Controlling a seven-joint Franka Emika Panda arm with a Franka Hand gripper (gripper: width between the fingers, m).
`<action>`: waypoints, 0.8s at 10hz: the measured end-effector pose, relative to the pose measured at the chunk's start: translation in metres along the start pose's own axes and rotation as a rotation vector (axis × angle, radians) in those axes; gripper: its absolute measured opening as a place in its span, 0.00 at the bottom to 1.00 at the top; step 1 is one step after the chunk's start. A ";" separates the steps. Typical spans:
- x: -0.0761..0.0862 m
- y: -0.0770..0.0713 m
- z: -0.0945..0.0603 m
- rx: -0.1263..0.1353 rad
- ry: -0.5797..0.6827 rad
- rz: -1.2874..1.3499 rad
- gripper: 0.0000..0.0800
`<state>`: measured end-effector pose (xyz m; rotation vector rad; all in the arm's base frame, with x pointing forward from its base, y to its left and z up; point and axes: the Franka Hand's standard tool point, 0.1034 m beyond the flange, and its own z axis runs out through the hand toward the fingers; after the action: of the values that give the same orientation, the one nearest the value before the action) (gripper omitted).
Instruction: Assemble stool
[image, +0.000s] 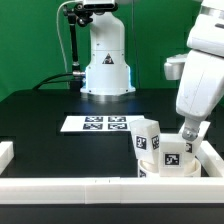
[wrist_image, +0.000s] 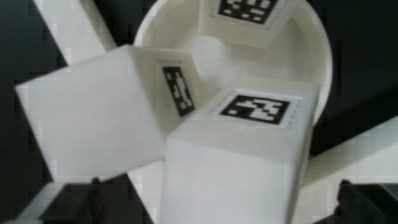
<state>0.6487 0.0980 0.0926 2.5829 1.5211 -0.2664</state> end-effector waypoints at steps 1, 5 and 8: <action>0.000 0.000 0.001 0.001 0.001 -0.001 0.81; -0.003 0.004 0.004 -0.001 0.004 0.007 0.81; -0.006 0.006 0.005 0.002 0.003 0.015 0.46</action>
Offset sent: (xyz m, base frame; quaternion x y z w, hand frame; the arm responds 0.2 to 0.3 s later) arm 0.0061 0.0043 -0.0062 -0.0093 0.0141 -0.0228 0.9996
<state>0.6506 0.0885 0.0892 2.5960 1.5025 -0.2626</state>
